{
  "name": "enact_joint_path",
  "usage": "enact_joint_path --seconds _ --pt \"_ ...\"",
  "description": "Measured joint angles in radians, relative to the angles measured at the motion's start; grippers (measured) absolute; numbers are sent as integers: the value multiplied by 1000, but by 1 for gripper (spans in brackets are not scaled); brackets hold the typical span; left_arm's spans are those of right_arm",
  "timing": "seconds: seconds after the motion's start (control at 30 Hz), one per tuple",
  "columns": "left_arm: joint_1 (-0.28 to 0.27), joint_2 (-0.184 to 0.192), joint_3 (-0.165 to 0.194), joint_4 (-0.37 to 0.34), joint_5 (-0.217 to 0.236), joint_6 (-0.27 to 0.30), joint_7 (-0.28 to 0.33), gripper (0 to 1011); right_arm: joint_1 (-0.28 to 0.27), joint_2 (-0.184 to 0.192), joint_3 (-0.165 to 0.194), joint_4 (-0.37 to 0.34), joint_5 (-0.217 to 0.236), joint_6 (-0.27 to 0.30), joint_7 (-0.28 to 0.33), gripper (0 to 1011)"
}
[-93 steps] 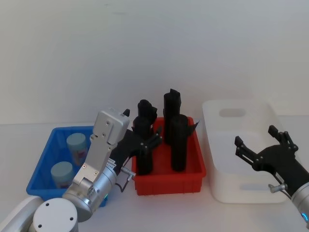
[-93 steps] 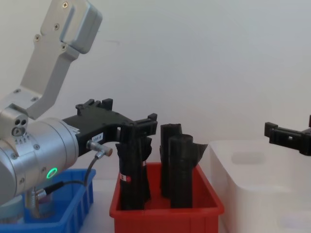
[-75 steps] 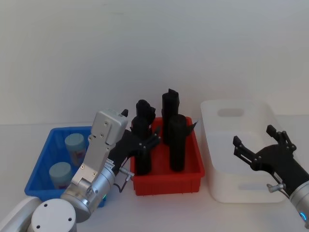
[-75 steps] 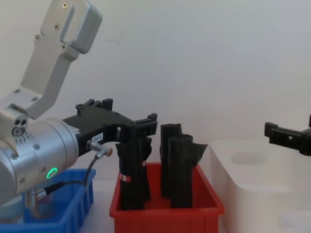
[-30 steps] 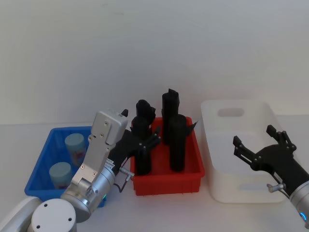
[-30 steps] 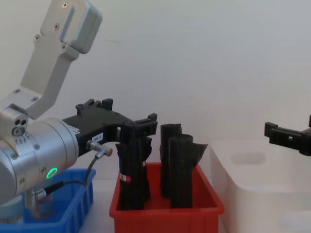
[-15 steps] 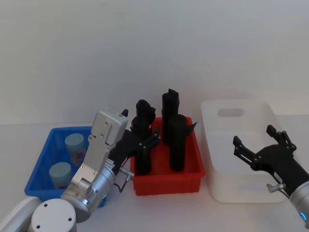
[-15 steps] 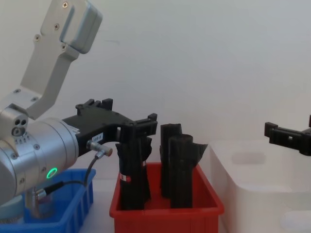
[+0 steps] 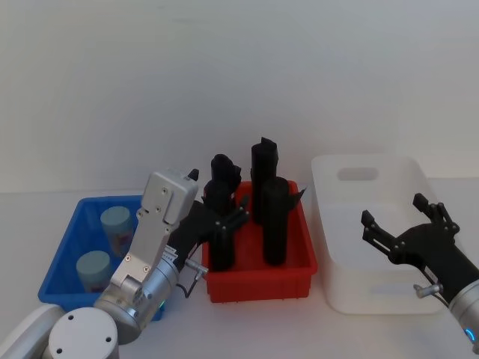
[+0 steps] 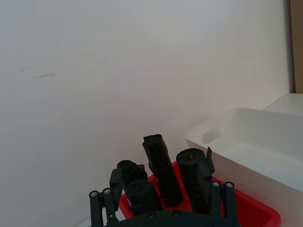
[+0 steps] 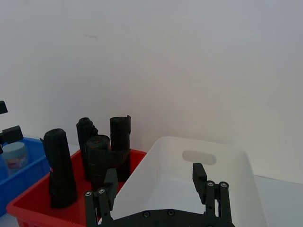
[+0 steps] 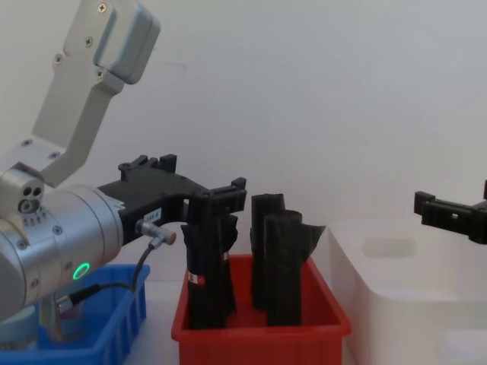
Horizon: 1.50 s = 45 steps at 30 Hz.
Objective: Pick the cotton swabs from the blue box and place them into the white box.
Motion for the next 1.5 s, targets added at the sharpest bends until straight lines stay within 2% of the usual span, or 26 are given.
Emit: enact_joint_path --seconds 1.5 --pt "0 0 0 0 0 0 0 1004 0 0 0 0 0 0 0 1001"
